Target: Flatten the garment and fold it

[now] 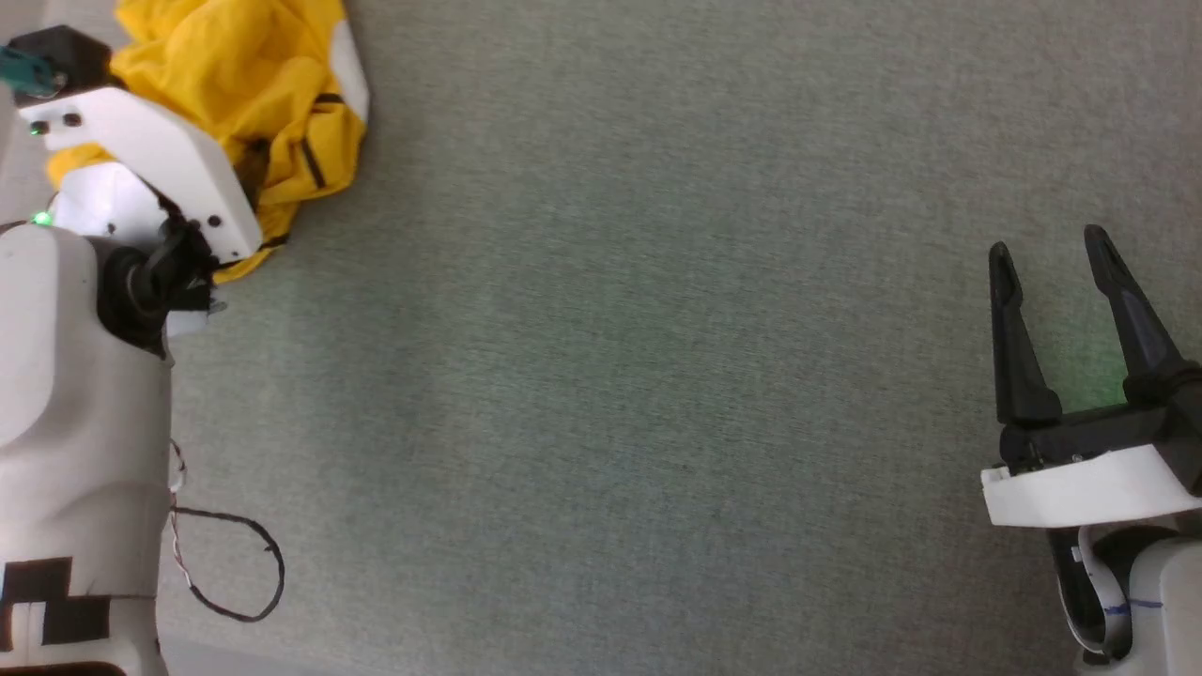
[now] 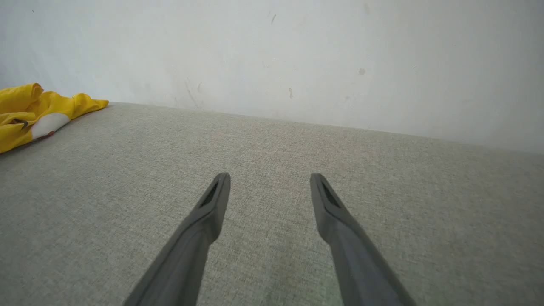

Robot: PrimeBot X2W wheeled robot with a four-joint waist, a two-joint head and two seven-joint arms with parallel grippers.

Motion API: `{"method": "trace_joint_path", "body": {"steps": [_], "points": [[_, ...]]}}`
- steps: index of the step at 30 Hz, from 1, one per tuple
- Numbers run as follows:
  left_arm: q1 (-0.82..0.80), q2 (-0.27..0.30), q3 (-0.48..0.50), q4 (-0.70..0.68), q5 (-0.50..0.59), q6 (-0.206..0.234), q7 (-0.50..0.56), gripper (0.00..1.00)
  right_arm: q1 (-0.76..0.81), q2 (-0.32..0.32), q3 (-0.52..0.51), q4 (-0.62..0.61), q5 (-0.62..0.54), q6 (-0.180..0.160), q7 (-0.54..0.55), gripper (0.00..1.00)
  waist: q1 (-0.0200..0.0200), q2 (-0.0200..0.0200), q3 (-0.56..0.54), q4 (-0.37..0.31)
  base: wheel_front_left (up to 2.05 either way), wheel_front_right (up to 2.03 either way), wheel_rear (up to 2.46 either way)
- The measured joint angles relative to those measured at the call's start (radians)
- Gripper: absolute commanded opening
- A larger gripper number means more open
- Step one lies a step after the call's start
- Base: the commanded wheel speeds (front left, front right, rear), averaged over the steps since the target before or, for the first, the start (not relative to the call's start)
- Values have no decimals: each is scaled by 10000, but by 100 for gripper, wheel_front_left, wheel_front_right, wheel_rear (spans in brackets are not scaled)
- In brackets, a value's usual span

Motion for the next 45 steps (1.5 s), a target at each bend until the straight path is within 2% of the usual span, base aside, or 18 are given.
{"method": "trace_joint_path", "body": {"steps": [1, 2, 3, 4, 9, 15, 25, 31, 37, 45], "points": [[32, 36, 13, 10, 2, 67, 12, 100, -38, 4, 12, 19, 25, 0, -6, 100, 0, 0, 66, -66, 0, 0, 0], [61, 52, 29, 23, 0, 102, 44, 80, -92, 2, 25, 44, 38, 0, -21, 100, 0, 0, 127, -125, 0, 0, 0], [89, 52, 33, 23, 0, 117, 48, 29, -133, 2, 27, 58, 42, 0, -33, 100, 0, 0, 186, -178, 0, 0, 0], [102, 56, 48, 21, -2, 119, 19, 0, -158, 2, 27, 84, 50, 0, -61, 100, 0, 0, 238, -229, 0, 0, 0], [113, 203, 146, -48, -65, 130, -17, 0, -249, 17, 36, 359, 102, 0, -176, 100, 1, 0, 302, -415, 0, 0, 0], [214, 598, 146, -253, -21, 69, -240, 0, -333, 132, 117, 798, 242, 0, -445, 100, -1, 0, -132, -482, 0, 0, 0], [-221, 1480, 291, -1028, 90, -111, -328, 0, -132, 380, -73, 1774, 539, 0, -959, 100, -2, 0, -1575, -739, 0, 0, 0], [-739, 1659, 167, -1647, 79, -278, 205, 0, 526, 389, -443, 2280, 1103, 0, -1133, 100, -3, 0, -2640, -1000, 0, 0, 0], [-1151, 1377, -205, -2431, -244, -506, 773, 0, 1090, 391, -723, 2447, 1475, 0, -1197, 100, -4, 0, -3613, -1323, 0, 0, 0], [-1290, 180, -972, -3390, -817, -723, 1237, 0, 1361, 391, -1099, 2445, 1630, 0, -1223, 100, -3, 0, -4526, -1945, 0, 0, 0]]}}
